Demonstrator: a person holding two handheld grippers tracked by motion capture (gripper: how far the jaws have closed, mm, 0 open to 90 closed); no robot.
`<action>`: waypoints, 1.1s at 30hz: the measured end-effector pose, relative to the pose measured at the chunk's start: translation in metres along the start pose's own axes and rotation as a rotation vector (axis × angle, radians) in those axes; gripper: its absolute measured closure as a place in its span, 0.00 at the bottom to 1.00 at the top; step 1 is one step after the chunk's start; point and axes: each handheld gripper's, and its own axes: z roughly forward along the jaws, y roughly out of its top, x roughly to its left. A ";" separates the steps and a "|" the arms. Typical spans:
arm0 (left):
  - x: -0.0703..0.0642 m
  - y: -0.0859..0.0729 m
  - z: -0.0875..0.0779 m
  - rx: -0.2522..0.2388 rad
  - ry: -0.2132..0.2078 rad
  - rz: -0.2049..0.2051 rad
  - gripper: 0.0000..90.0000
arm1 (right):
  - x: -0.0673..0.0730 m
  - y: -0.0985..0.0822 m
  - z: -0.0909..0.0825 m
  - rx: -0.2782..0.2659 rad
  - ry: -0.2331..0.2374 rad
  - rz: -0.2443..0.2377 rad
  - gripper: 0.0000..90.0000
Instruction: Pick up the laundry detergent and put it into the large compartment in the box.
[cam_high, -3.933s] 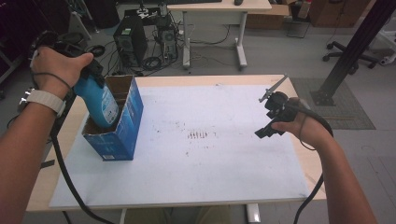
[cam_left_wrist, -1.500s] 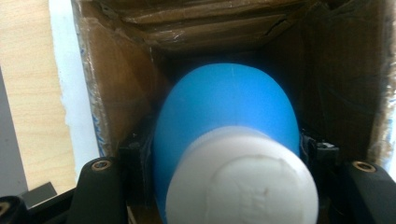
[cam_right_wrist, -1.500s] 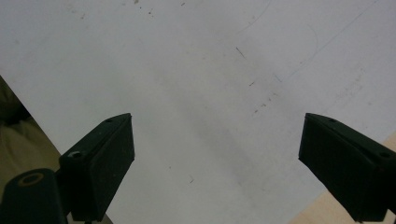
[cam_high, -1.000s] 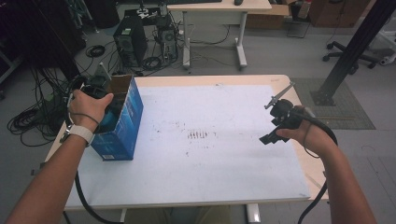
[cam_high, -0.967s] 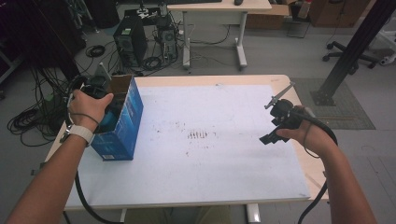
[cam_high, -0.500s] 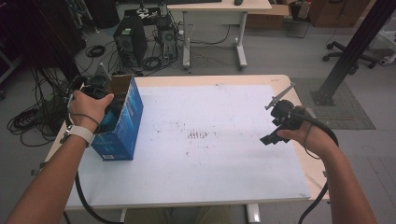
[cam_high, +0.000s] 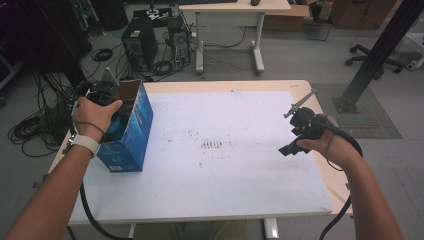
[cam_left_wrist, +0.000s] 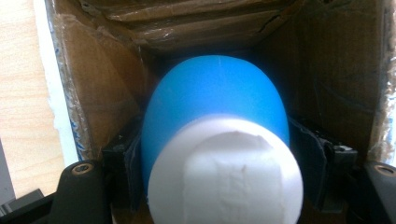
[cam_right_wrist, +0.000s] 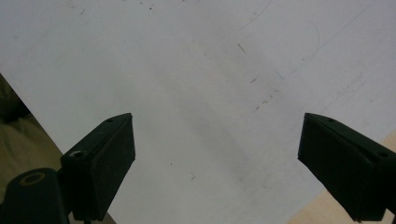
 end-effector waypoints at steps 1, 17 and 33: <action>0.000 0.000 0.000 0.001 -0.001 0.000 0.31 | 0.000 0.000 0.000 0.000 0.000 0.000 0.12; 0.000 0.000 -0.006 0.014 -0.012 0.005 0.26 | 0.001 -0.003 0.000 -0.002 0.002 0.000 0.12; -0.001 -0.001 -0.014 0.013 -0.028 0.016 0.26 | 0.003 -0.004 -0.003 -0.009 -0.001 -0.002 0.12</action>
